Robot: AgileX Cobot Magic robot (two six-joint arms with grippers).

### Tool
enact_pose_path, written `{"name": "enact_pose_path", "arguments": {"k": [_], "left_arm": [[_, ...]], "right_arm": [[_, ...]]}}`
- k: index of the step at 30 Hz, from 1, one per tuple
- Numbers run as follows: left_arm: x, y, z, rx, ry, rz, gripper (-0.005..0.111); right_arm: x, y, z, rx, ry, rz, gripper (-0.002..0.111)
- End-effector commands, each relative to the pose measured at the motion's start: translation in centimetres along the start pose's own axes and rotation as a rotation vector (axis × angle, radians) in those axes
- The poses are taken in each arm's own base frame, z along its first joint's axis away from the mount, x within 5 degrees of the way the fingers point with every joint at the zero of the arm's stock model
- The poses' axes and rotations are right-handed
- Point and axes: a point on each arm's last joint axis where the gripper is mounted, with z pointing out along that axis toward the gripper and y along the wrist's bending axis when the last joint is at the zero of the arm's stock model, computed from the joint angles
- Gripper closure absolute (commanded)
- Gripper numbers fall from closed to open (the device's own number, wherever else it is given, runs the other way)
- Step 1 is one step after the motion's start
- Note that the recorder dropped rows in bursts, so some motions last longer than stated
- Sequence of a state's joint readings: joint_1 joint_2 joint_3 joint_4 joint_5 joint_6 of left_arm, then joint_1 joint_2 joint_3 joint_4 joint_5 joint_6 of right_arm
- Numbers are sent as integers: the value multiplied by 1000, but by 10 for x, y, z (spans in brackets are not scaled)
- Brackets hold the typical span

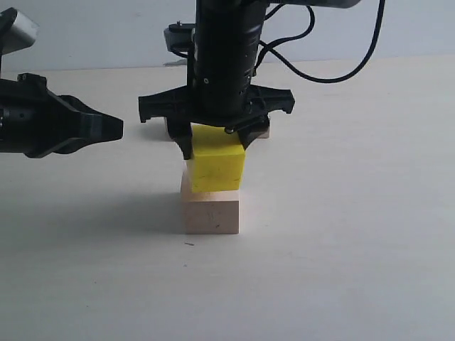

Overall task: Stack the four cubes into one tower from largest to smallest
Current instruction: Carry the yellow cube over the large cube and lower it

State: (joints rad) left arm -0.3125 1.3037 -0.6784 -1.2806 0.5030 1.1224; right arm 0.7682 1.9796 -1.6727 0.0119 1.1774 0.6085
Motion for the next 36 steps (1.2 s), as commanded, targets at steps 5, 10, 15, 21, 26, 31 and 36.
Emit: {"name": "enact_pose_path", "arguments": {"k": [5, 10, 15, 21, 26, 31, 36], "left_arm": [[-1, -1, -2, 4, -17, -29, 107], [0, -3, -2, 27, -9, -32, 107], [0, -5, -2, 49, -2, -38, 107], [1, -8, -2, 89, 3, -57, 107], [1, -10, -3, 105, 5, -56, 107], [1, -12, -4, 123, 11, -52, 107], [1, -12, -4, 123, 11, -52, 107]], "right_arm": [[3, 16, -6, 57, -145, -1, 108], [7, 21, -7, 100, -182, 18, 108], [8, 20, -7, 106, -172, 66, 108], [9, 20, 2, 125, -147, 90, 108], [9, 22, 11, 127, -126, 100, 108], [8, 22, 11, 128, -137, 114, 108], [6, 23, 11, 111, -151, 112, 108]]}}
